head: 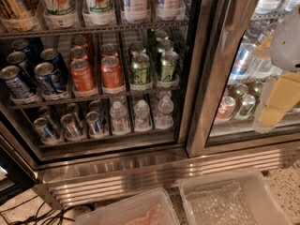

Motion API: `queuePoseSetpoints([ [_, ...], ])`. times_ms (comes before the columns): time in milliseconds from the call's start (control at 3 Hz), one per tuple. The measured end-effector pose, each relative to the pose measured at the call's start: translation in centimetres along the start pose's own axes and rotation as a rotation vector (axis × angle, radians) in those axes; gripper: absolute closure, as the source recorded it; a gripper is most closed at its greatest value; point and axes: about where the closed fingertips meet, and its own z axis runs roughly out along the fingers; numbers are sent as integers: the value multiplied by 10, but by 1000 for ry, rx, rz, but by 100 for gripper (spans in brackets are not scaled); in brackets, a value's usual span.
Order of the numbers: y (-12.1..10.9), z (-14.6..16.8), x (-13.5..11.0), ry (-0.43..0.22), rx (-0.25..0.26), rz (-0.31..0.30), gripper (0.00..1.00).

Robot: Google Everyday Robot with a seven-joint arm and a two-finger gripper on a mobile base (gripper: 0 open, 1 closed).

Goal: Pick blue plastic bottle from top shelf of fridge

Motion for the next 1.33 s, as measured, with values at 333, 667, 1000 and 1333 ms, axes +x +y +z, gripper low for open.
queuePoseSetpoints([
  [333,0,0,0,0,0,0,0],
  [667,-11,-1,-14,-48,35,47,0],
  [1000,-29,-3,-40,-111,76,88,0],
  [1333,-30,-3,-76,-178,27,7,0],
])
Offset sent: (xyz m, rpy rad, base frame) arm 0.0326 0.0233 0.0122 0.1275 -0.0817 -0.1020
